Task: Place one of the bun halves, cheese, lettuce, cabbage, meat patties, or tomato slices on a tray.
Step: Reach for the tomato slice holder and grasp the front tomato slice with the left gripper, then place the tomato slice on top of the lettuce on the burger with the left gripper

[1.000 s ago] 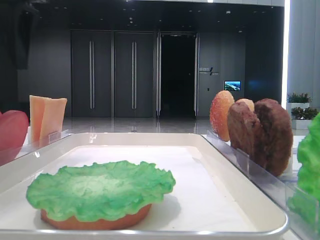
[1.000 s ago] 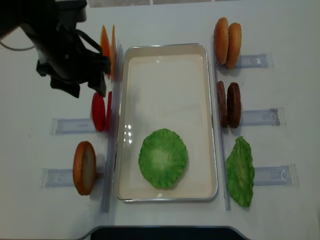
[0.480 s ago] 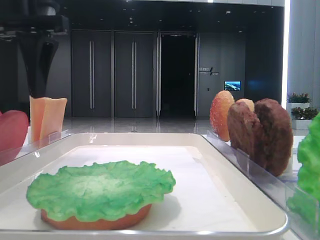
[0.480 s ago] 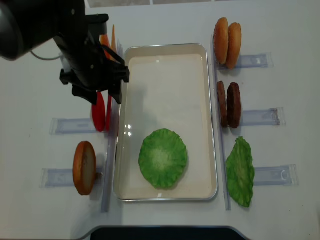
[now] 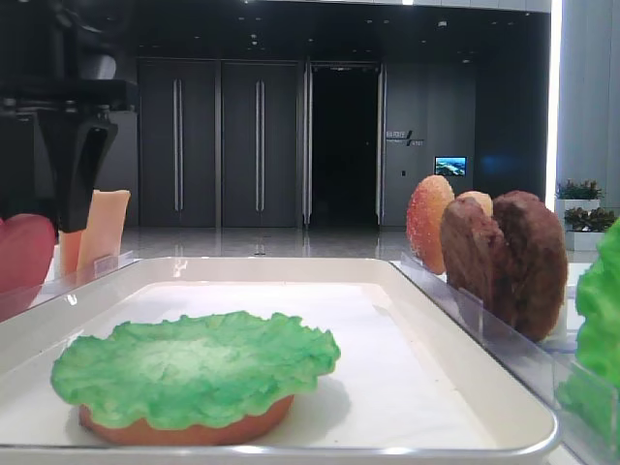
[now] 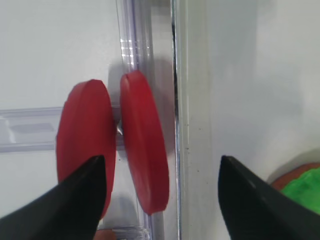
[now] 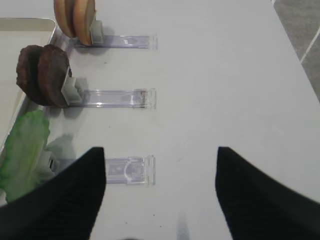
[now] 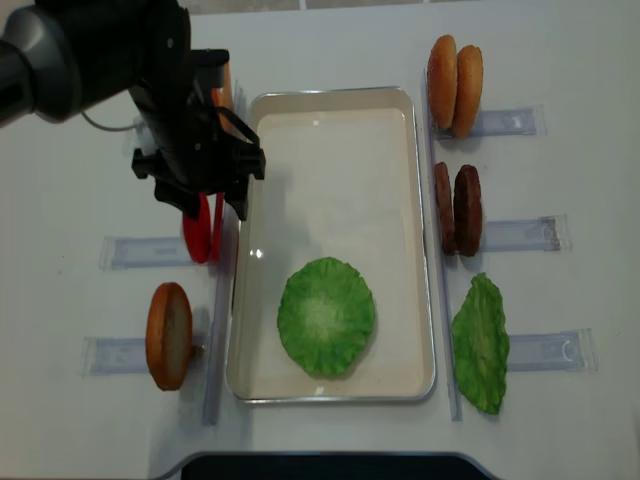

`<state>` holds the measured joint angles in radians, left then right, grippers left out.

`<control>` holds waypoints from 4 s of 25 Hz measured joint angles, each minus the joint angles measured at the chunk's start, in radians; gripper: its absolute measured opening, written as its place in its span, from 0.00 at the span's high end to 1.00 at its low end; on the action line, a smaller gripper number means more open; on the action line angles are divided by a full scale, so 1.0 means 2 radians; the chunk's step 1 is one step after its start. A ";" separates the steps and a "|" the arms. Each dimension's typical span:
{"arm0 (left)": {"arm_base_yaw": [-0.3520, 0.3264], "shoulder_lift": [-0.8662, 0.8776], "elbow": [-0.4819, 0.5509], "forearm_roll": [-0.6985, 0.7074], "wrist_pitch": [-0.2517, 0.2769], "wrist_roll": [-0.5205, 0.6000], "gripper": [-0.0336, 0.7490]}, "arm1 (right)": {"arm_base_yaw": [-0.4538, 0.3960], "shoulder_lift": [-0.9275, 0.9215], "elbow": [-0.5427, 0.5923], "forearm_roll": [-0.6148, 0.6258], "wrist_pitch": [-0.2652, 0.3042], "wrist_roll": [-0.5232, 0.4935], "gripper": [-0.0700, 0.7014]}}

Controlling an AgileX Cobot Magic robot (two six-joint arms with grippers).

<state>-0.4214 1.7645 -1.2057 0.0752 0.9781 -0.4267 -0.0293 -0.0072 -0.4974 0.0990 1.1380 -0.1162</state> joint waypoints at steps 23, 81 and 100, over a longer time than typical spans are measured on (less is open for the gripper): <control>0.000 0.013 0.000 0.026 0.024 0.000 0.55 | 0.000 0.000 0.000 0.000 0.000 0.000 0.29; -0.005 -0.049 -0.085 -0.056 0.118 0.020 0.88 | 0.000 0.000 0.000 0.000 0.000 0.000 0.29; -0.079 -0.109 -0.011 -0.130 0.020 0.022 0.88 | 0.000 0.000 0.000 0.000 0.000 0.000 0.29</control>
<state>-0.5800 1.5464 -1.2278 -0.1853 1.0185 -0.3825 -0.0293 -0.0072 -0.4974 0.0990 1.1380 -0.1162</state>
